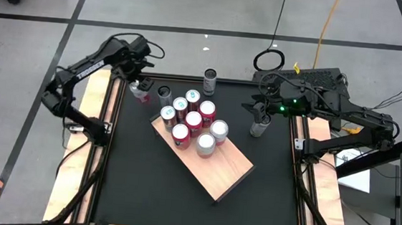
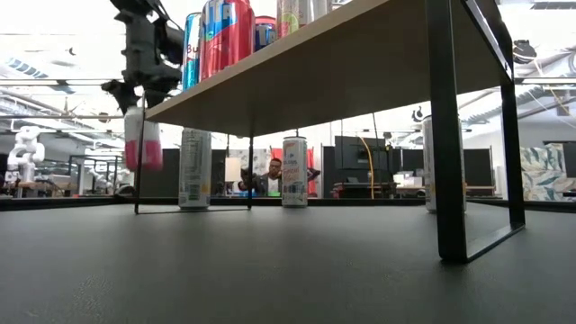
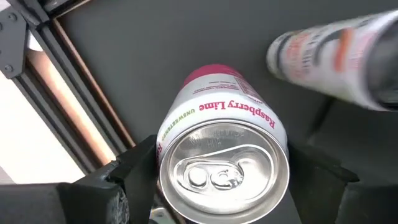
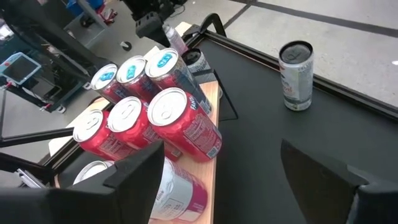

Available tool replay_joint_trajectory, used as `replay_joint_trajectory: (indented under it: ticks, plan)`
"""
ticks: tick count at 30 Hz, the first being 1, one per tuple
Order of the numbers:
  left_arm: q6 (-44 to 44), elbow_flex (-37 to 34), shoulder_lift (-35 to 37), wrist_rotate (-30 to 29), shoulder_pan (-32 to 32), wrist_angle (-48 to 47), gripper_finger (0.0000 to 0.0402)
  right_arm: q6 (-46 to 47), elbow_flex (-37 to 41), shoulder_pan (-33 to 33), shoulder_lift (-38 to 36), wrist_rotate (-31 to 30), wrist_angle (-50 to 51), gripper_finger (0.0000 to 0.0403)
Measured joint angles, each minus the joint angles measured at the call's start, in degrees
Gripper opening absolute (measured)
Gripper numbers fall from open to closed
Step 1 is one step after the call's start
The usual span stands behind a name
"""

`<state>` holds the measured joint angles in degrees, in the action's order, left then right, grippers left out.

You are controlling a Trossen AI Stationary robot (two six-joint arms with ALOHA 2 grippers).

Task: Place canned beverage on shelf
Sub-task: Put the pink soda can on the shelf aligned with the other pink soda cans

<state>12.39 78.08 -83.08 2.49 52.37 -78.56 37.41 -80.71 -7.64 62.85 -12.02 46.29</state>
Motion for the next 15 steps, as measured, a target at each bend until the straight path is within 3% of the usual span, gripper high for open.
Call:
replay_joint_trajectory:
  ticks: [8,15]
  plan:
    - [10.82,3.97,7.92,1.02,-4.34,-4.27,0.0279,-4.91,0.00,0.00,0.00,0.79,-2.96,0.0297]
    - [23.06,11.16,11.86,2.20,-11.02,-7.80,0.0279,-8.60,0.00,0.00,0.00,5.99,-3.24,0.0297]
